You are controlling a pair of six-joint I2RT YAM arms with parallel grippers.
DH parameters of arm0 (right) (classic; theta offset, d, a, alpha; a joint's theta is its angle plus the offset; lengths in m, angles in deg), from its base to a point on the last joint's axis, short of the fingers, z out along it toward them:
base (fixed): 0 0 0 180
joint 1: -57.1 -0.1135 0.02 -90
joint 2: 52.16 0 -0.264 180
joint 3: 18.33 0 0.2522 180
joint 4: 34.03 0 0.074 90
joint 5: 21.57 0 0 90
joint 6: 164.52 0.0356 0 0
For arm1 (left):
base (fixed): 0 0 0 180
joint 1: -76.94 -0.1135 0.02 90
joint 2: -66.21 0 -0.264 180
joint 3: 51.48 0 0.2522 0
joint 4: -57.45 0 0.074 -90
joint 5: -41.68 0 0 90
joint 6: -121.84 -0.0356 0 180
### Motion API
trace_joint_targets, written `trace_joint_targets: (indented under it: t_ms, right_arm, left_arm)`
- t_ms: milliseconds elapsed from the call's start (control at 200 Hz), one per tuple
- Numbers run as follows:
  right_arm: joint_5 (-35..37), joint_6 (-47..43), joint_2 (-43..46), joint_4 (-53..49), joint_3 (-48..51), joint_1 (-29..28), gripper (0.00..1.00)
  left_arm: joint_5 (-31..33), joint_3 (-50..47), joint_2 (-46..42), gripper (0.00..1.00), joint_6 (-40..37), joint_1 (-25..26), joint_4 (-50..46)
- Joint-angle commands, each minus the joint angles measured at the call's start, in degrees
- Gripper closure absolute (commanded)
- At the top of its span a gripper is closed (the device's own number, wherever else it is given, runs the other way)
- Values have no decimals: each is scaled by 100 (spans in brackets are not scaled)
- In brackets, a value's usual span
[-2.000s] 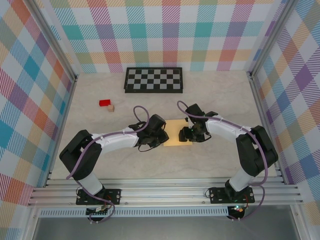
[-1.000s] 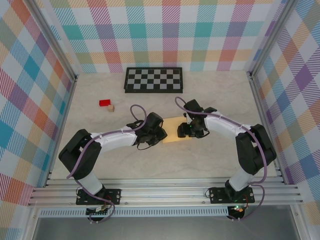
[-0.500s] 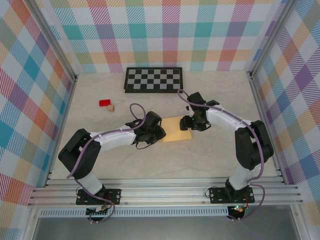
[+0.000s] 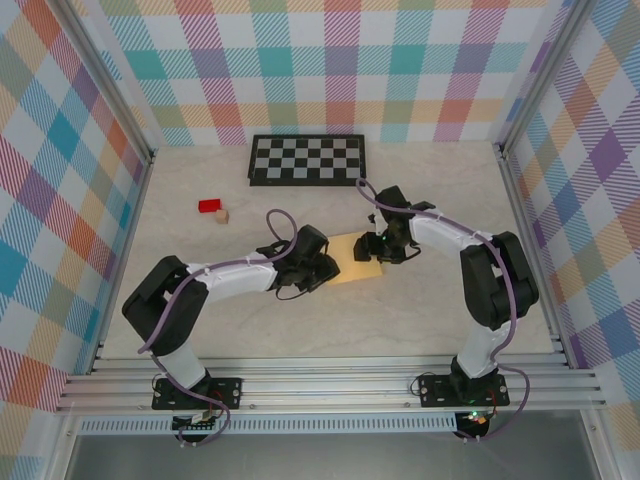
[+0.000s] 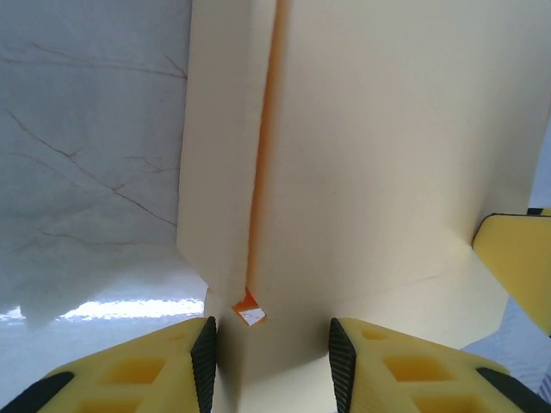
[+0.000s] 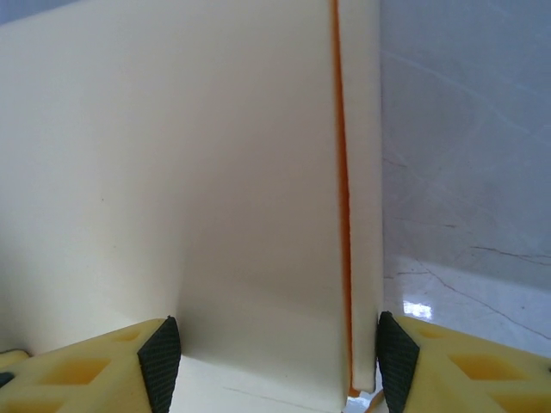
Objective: Fold the paper box
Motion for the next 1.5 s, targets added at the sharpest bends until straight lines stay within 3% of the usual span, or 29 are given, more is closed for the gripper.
trace_joint_targets:
  t_ms: [0, 120, 380, 560, 965, 1495]
  right_arm:
    - [-373, 171, -34, 150, 192, -60, 37]
    - [-331, 180, 25, 184, 307, -56, 37]
    - [-44, 18, 33, 49, 304, -56, 37]
    - [200, -89, 29, -97, 207, -60, 37]
    - [164, -7, 61, -154, 143, -56, 37]
    - [-213, 339, 214, -552, 165, -56, 37]
  left_arm:
    - [-263, 162, 127, 59, 320, 91, 497]
    - [-159, 295, 93, 62, 209, 118, 327]
    - [687, 507, -70, 71, -887, 111, -957]
    - [893, 640, -46, 69, -1313, 108, -1417]
    - [241, 604, 89, 70, -780, 98, -595]
    - [395, 546, 197, 70, -737, 102, -594]
